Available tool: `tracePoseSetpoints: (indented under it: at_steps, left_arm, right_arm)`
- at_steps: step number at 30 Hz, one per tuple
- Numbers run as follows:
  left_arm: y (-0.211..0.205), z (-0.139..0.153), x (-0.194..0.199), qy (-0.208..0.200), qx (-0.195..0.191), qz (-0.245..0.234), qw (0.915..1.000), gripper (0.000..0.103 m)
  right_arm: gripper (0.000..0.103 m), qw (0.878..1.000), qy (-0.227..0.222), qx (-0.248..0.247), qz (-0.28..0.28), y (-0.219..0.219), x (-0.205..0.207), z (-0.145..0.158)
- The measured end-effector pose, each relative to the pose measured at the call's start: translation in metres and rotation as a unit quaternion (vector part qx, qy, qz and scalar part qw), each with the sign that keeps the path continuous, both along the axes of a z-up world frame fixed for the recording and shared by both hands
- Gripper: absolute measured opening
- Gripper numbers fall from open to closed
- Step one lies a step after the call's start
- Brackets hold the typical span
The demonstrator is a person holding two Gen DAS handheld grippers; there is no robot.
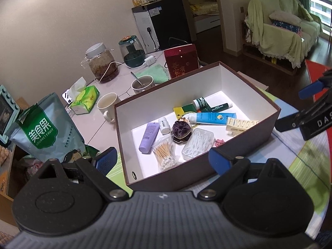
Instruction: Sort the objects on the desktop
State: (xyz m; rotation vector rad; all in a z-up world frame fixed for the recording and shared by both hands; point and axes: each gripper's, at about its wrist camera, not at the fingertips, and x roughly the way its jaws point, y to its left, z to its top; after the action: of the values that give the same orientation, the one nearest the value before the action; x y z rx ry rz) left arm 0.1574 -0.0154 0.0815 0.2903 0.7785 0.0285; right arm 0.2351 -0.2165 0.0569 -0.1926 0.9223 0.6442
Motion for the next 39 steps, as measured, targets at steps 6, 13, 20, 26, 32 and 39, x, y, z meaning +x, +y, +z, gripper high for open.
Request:
tracePoseSetpoints:
  at_steps: [6,13,20,26,32,39]
  left_arm:
    - [0.000,0.003,-0.006,-0.008,-0.013,0.004,0.9999,0.093]
    - [0.000,0.002,-0.015,-0.016,-0.023,0.004,0.9996,0.093]
    - [0.003,-0.001,-0.021,-0.026,-0.033,0.012,0.9991,0.093]
    - [0.008,-0.004,-0.015,-0.026,-0.036,0.018,0.9989,0.093]
    - [0.013,-0.008,-0.008,-0.026,-0.038,0.023,0.9987,0.095]
    - [0.020,-0.013,-0.001,-0.026,-0.041,0.030,0.9984,0.097]
  right_arm:
    - [0.102,1.000,-0.005,0.008,-0.001,-0.002,-0.012,0.006]
    - [0.102,1.000,-0.018,0.009,0.000,0.001,-0.026,0.011]
    - [0.102,1.000,-0.027,0.014,-0.001,0.002,-0.034,0.016]
    - [0.102,0.999,-0.032,0.014,0.004,0.007,-0.032,0.017]
    - [0.102,0.999,-0.032,0.013,0.012,0.014,-0.026,0.015]
    - [0.102,0.999,-0.026,0.009,0.020,0.026,-0.013,0.010]
